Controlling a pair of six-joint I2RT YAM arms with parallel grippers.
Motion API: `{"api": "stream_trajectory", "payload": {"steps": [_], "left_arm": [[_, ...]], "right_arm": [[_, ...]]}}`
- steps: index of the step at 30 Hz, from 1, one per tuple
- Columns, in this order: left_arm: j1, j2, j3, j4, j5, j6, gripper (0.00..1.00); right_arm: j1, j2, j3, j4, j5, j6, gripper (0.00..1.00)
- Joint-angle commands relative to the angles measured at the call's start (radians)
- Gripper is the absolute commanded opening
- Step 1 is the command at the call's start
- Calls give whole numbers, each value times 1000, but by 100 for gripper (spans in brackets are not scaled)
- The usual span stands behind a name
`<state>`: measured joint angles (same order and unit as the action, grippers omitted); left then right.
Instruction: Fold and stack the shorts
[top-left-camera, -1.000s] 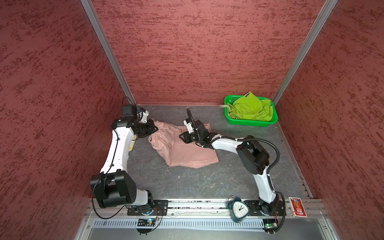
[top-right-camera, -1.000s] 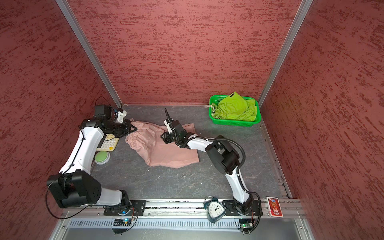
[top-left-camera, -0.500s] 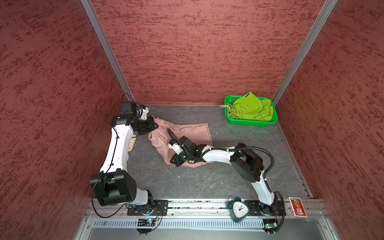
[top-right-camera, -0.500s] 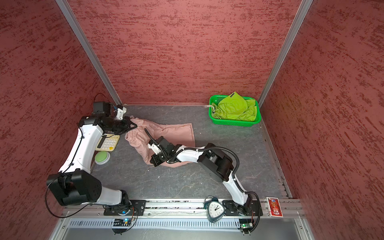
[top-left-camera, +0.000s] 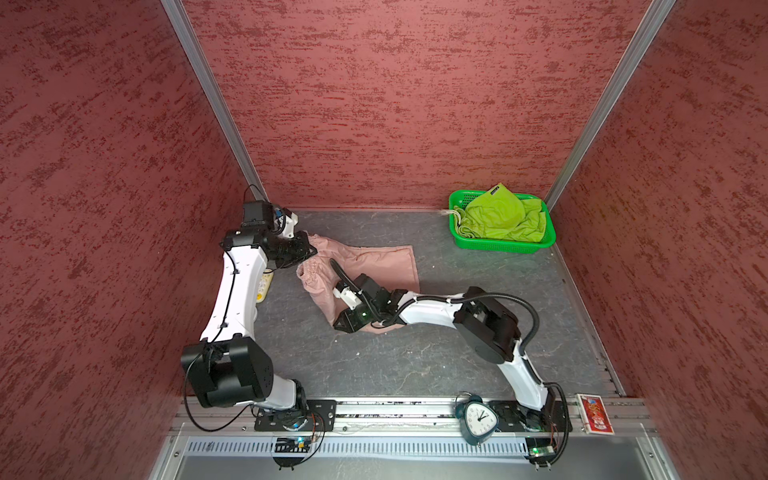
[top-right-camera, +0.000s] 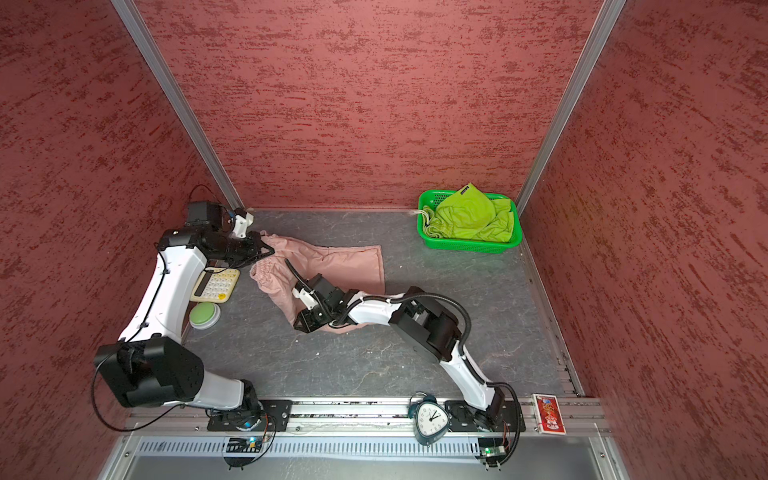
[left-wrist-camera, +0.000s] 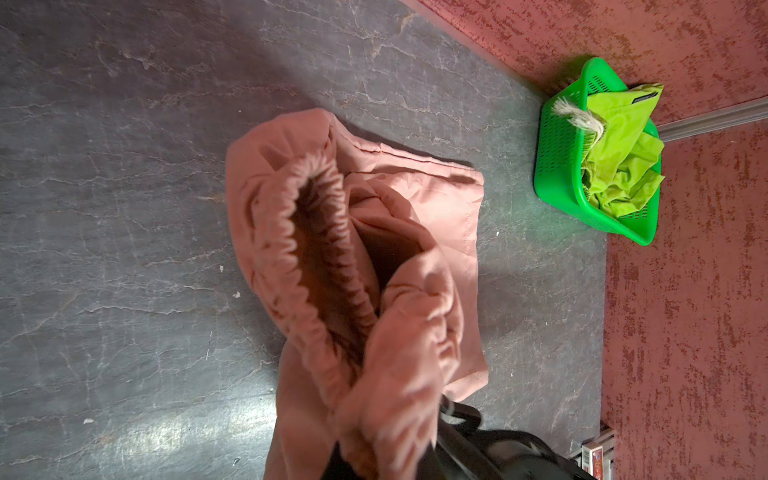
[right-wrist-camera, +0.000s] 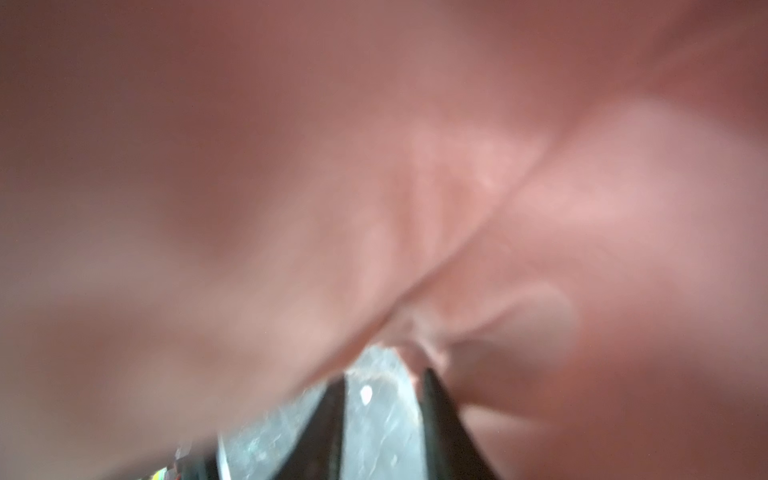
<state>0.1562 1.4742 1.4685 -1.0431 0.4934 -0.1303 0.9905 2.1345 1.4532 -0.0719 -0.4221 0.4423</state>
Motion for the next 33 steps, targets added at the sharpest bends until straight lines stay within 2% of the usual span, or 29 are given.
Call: {"api": "stream_trajectory", "payload": {"steps": [1, 5, 10, 15, 17, 22, 24, 26, 33], "left_arm": [[-27, 25, 42, -22, -32, 31, 2], [-69, 54, 65, -37, -77, 28, 3], [-134, 90, 123, -71, -139, 10, 3], [-156, 106, 157, -94, -175, -2, 3], [-167, 110, 166, -105, -192, -7, 3], [-210, 115, 178, -100, -224, -46, 3], [-245, 109, 163, -71, -231, -87, 3], [-293, 96, 120, -14, -230, -146, 3], [-424, 106, 13, 163, -204, -299, 2]], "right_arm": [[-77, -174, -121, 59, 91, 7, 48], [-189, -331, -319, 21, 178, 4, 51], [-280, -467, -487, -100, 360, -6, 57], [-296, -499, -579, -115, 380, 16, 56], [-296, -486, -597, -114, 380, 21, 49], [-291, -441, -630, -42, 347, 29, 25], [-279, -412, -627, -27, 339, 32, 20], [-266, -384, -623, -14, 336, 37, 17], [-251, -368, -661, 53, 314, 73, 15]]}}
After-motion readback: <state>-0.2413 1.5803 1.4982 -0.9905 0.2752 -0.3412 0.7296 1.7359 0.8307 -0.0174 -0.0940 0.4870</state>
